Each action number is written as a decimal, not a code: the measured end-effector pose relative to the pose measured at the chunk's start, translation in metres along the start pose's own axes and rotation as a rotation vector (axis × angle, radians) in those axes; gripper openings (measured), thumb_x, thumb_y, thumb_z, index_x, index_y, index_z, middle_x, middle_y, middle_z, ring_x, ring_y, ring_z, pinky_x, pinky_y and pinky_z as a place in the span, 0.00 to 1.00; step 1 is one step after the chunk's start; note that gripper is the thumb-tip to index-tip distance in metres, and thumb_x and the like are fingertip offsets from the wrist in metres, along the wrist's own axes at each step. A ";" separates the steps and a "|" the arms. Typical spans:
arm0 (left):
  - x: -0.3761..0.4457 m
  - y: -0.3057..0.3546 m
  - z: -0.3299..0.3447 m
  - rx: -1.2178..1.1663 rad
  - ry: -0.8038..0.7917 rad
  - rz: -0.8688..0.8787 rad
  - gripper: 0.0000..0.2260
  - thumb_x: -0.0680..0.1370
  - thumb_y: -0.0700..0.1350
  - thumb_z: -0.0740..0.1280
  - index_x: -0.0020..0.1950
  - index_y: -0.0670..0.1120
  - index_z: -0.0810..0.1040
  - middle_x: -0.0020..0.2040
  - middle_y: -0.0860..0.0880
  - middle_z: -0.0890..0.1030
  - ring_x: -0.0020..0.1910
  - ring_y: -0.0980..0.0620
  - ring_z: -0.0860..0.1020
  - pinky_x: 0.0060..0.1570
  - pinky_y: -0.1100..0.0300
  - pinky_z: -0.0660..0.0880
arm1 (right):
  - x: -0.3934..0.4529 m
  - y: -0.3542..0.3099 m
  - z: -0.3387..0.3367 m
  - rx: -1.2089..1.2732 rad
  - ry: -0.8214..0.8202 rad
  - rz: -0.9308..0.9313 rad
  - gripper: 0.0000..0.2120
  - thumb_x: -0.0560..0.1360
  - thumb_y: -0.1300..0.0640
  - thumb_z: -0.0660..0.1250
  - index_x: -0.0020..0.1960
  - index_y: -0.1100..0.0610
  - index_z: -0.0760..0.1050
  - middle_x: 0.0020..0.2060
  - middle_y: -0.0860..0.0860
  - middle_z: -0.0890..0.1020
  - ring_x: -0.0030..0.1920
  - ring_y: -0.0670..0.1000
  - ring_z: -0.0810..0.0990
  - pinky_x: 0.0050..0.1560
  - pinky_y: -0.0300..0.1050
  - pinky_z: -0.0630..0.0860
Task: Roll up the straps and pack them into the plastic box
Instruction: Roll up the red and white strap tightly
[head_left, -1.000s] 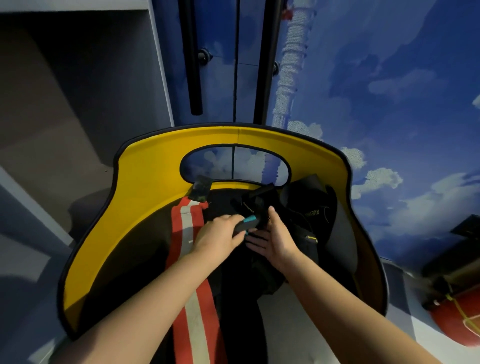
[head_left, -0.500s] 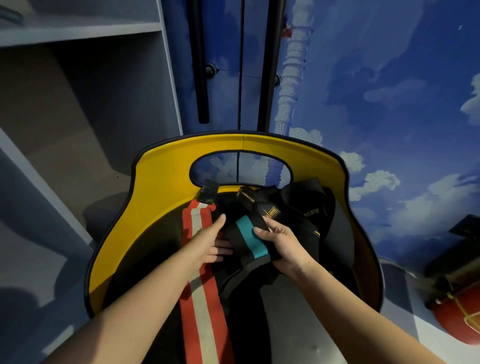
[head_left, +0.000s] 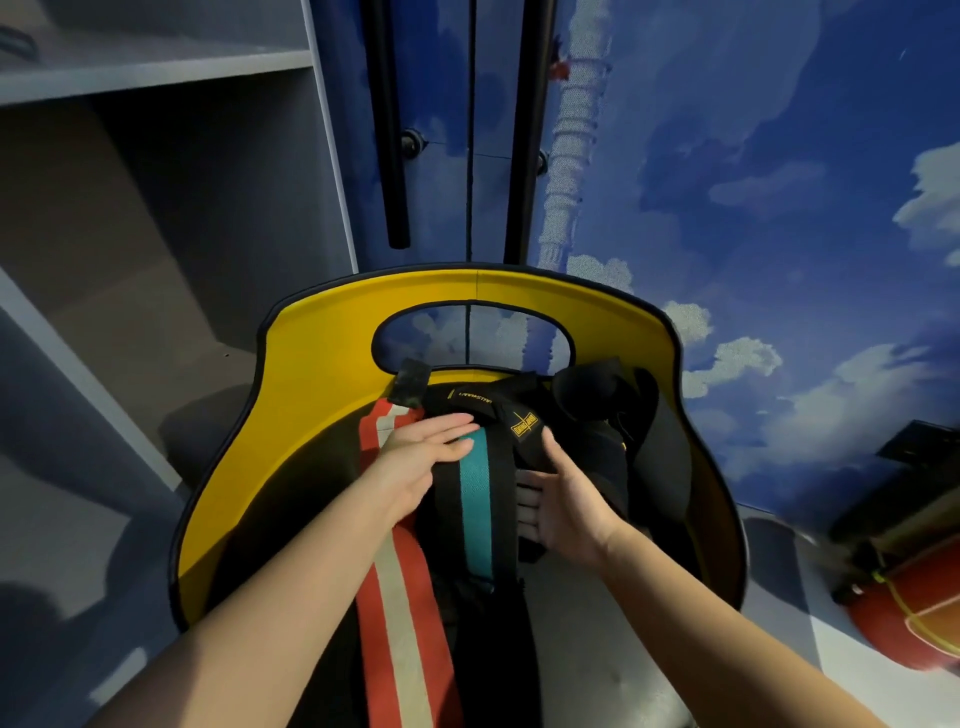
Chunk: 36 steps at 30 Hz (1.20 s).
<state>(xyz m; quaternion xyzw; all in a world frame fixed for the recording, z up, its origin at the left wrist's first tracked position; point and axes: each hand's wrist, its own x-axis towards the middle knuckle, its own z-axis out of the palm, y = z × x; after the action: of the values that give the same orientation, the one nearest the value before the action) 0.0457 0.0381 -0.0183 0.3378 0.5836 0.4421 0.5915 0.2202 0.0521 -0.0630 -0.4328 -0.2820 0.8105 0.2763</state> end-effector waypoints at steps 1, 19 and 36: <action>-0.005 -0.002 0.003 0.031 -0.028 0.019 0.19 0.74 0.31 0.67 0.63 0.43 0.76 0.56 0.50 0.81 0.57 0.57 0.76 0.62 0.63 0.65 | 0.003 -0.001 0.002 0.012 0.023 0.008 0.37 0.73 0.31 0.55 0.63 0.62 0.72 0.54 0.58 0.82 0.51 0.54 0.83 0.49 0.47 0.78; -0.013 -0.008 0.000 -0.165 0.027 -0.403 0.26 0.76 0.64 0.59 0.51 0.41 0.76 0.51 0.41 0.80 0.50 0.43 0.79 0.54 0.49 0.75 | 0.003 -0.010 0.023 -0.241 0.033 -0.537 0.08 0.76 0.69 0.62 0.47 0.61 0.78 0.40 0.53 0.84 0.41 0.49 0.82 0.46 0.44 0.79; -0.007 0.011 0.018 -0.164 0.023 0.036 0.19 0.74 0.28 0.65 0.61 0.44 0.77 0.60 0.48 0.75 0.50 0.54 0.78 0.44 0.63 0.77 | -0.012 -0.035 0.011 -0.011 0.050 -0.121 0.33 0.75 0.35 0.56 0.62 0.62 0.76 0.58 0.60 0.80 0.60 0.59 0.78 0.65 0.55 0.70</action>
<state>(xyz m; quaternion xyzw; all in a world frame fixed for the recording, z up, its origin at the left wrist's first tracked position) 0.0623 0.0376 -0.0034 0.2935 0.5462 0.5027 0.6024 0.2235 0.0651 -0.0270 -0.4365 -0.3051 0.7797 0.3292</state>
